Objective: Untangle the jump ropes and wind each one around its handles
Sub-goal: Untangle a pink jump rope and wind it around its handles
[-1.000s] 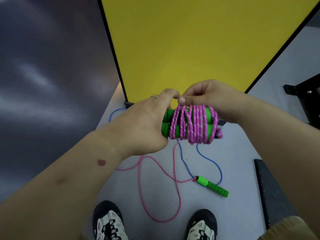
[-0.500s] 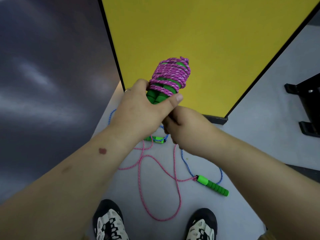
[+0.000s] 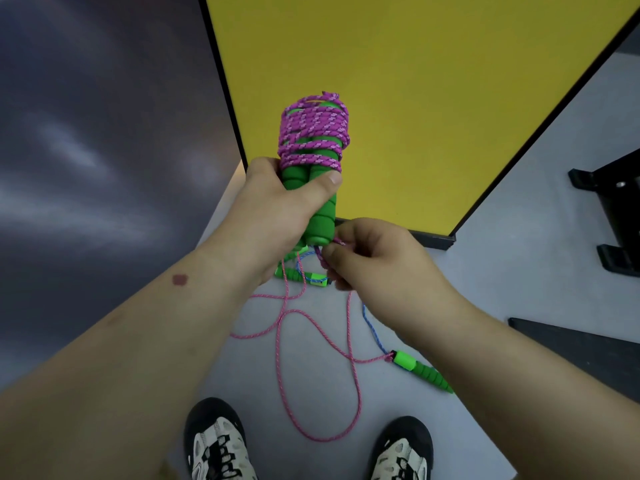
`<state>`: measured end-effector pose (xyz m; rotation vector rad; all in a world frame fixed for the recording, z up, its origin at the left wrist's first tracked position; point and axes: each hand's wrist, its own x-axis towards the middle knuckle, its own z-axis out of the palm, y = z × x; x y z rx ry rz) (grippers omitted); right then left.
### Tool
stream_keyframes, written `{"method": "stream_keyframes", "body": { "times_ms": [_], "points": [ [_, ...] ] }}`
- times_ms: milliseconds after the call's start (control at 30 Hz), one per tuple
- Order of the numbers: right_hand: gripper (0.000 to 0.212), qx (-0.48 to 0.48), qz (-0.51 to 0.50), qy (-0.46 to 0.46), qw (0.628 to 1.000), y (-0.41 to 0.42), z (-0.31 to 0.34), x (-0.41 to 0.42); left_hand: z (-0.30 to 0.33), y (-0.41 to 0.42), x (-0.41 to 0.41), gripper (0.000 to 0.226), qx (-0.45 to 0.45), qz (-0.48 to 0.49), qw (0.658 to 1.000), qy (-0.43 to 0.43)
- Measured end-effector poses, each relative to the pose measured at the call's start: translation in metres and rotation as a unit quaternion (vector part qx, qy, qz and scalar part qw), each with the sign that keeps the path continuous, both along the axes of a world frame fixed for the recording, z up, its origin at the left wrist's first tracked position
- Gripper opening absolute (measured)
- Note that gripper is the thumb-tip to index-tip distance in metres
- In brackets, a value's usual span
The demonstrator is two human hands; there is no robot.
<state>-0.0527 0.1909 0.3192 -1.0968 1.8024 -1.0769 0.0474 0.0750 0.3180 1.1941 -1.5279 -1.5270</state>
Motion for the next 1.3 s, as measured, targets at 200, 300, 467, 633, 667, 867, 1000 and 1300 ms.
{"method": "stream_keyframes", "body": {
  "times_ms": [200,300,467,633,667,867,1000,1300],
  "points": [
    [0.006,0.061,-0.085,-0.341,0.934,-0.001,0.01,0.007,0.0,0.011,-0.003,0.073,-0.05,0.076,0.996,0.02],
    [0.007,0.076,-0.101,-0.427,0.896,-0.002,0.014,0.007,0.003,0.009,-0.001,0.074,-0.077,0.082,0.994,0.008],
    [0.013,0.087,-0.121,-0.516,0.844,-0.003,0.019,0.002,0.006,0.013,0.0,0.054,-0.117,0.064,0.991,-0.002],
    [0.013,0.07,-0.1,-0.542,0.831,-0.003,0.019,0.001,0.005,0.01,-0.002,0.046,-0.072,0.059,0.993,0.065],
    [0.011,0.064,-0.094,-0.511,0.852,-0.004,0.017,0.002,0.005,0.01,-0.002,0.044,-0.052,0.061,0.993,0.087],
    [0.008,0.0,-0.079,-0.223,0.972,-0.004,0.006,0.006,0.0,0.008,-0.006,0.039,0.037,0.065,0.987,0.139],
    [0.01,-0.033,-0.083,-0.169,0.982,-0.005,0.004,0.009,-0.002,0.01,-0.008,0.039,0.049,0.071,0.987,0.136],
    [0.012,-0.083,-0.052,-0.122,0.988,-0.004,0.0,0.009,-0.002,0.01,-0.009,0.045,0.054,0.072,0.989,0.117]
  ]
}}
